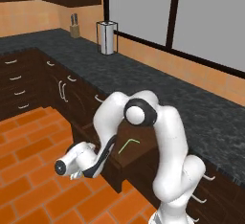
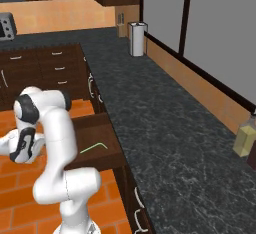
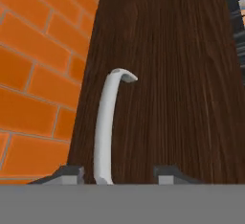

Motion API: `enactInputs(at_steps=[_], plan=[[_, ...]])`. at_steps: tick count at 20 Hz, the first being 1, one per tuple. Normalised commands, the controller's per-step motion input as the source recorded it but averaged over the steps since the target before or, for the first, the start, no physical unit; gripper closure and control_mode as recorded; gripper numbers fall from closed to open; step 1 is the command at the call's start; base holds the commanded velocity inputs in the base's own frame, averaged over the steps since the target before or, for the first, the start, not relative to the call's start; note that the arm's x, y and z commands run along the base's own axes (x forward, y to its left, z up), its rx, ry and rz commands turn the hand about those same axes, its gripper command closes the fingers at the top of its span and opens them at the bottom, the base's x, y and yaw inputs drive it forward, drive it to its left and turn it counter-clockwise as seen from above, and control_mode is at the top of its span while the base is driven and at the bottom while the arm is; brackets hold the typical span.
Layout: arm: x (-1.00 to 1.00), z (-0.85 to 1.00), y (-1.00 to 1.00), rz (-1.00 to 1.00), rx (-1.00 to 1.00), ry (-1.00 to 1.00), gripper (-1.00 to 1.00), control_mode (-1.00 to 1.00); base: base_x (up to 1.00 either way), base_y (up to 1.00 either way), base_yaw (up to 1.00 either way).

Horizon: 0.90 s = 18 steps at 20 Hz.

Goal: Take a straw from the drawer in front and place it inside the glass cup on the dining counter.

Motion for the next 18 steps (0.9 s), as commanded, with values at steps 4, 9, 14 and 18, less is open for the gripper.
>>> enactInputs(at_steps=[4,9,14,18], plan=[[-0.56,1.0,-0.09,0.01,0.53,0.15,-1.0,-1.0,0.0,0.0,0.0],[-0.21,1.0,-0.64,0.01,0.58,0.11,-1.0,-1.0,0.0,0.0,0.0],[0.28,1.0,-0.95,-0.01,0.45,0.17,-1.0,-1.0,0.0,0.0,0.0],[0.9,0.6,-0.54,-0.05,0.24,0.35,-1.0,-1.0,0.0,0.0,0.0]])
